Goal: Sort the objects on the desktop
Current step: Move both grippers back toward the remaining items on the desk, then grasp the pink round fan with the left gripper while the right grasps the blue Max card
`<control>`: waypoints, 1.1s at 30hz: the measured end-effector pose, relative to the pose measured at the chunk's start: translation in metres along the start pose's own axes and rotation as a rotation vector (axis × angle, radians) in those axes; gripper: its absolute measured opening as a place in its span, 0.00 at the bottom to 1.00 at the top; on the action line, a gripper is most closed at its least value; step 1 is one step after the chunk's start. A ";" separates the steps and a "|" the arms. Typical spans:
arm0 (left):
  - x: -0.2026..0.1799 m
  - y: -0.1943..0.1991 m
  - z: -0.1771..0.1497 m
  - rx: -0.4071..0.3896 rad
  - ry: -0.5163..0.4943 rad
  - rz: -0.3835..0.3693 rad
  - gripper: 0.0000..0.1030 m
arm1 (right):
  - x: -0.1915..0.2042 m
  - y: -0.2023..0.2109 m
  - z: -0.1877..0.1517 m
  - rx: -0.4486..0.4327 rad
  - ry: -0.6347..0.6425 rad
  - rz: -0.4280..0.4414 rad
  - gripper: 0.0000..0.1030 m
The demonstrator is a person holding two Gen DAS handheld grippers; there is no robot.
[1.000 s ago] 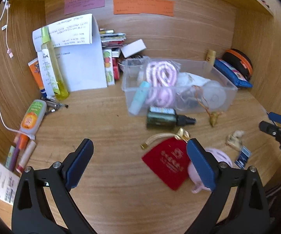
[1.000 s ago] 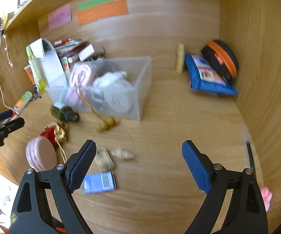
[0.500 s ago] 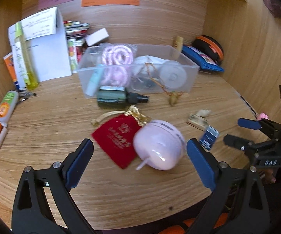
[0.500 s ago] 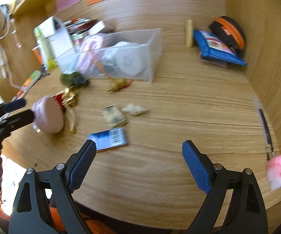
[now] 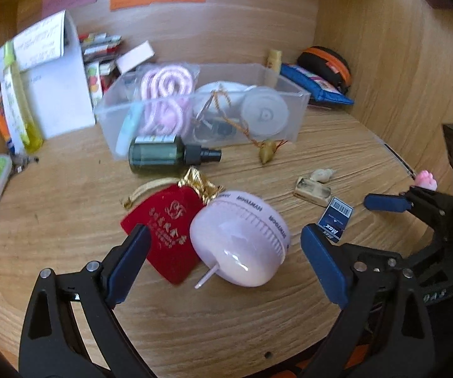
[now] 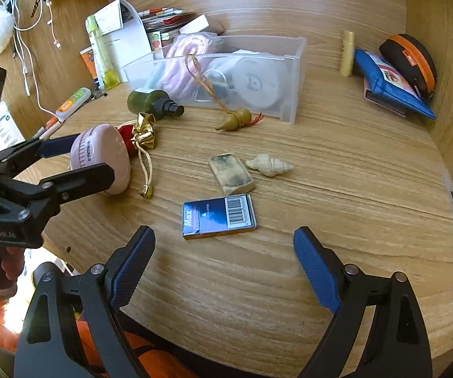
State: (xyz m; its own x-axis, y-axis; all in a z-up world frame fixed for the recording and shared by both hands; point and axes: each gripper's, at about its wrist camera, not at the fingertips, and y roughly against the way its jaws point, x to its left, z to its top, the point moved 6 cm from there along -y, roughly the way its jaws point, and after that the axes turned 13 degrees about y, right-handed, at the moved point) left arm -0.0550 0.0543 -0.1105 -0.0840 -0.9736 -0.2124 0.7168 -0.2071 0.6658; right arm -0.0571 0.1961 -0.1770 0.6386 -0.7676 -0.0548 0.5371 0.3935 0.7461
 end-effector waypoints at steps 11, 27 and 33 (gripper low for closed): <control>-0.011 -0.012 0.005 0.009 -0.130 -0.002 0.76 | 0.009 -0.004 0.004 -0.005 0.037 0.001 0.78; -0.006 -0.023 -0.003 0.020 -0.060 -0.008 0.63 | 0.013 -0.010 0.010 -0.016 0.097 -0.039 0.43; -0.002 -0.014 0.004 -0.004 -0.019 -0.009 0.63 | 0.007 -0.005 0.010 -0.029 0.061 -0.023 0.43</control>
State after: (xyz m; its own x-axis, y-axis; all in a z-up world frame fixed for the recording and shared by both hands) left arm -0.0673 0.0589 -0.1168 -0.1039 -0.9734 -0.2043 0.7188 -0.2155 0.6610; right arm -0.0611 0.1834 -0.1748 0.6578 -0.7446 -0.1133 0.5675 0.3911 0.7246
